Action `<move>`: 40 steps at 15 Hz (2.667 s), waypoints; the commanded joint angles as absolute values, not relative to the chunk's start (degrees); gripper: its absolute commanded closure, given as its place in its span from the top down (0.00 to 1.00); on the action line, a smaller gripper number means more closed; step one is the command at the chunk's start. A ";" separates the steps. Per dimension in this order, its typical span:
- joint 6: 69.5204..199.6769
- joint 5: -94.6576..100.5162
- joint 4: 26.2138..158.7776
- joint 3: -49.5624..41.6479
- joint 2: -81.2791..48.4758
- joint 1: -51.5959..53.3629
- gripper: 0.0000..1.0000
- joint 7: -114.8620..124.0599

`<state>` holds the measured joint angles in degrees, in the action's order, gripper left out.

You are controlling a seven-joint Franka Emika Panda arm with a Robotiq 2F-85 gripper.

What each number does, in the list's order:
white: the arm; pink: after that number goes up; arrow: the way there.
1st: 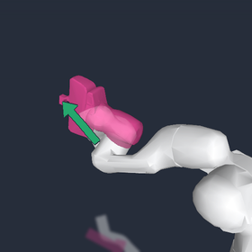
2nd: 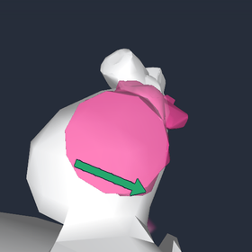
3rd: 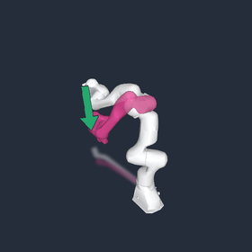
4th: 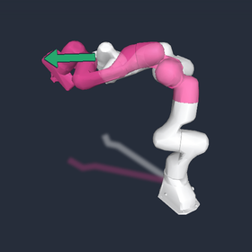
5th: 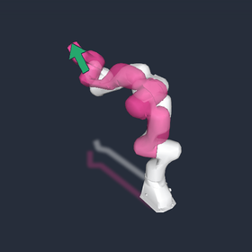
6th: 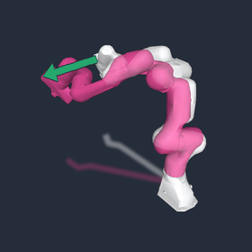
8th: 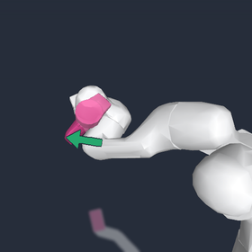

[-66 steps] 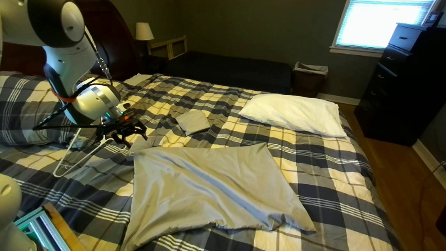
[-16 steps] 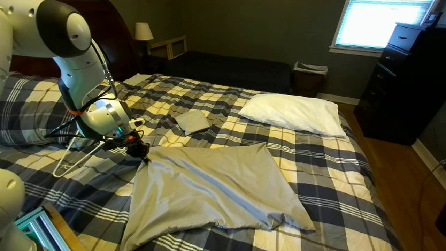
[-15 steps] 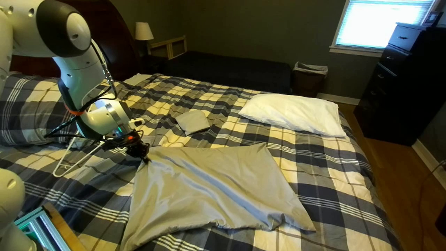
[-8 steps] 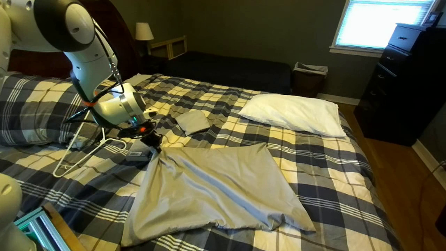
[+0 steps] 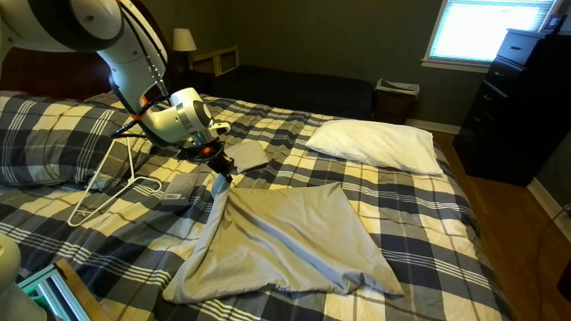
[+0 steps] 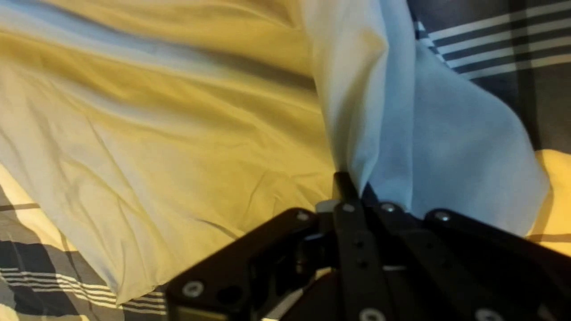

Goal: Fold the grey cloth on the right

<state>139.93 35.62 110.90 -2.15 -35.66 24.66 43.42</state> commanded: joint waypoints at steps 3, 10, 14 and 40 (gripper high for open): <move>139.04 32.30 106.05 -4.03 -39.12 22.95 0.00 44.69; 136.10 26.25 89.92 -8.91 -47.03 14.75 0.00 38.12; 135.84 25.14 89.80 -10.63 -46.10 14.38 0.02 37.90; 108.95 24.15 30.15 -20.90 -81.57 4.22 0.00 36.20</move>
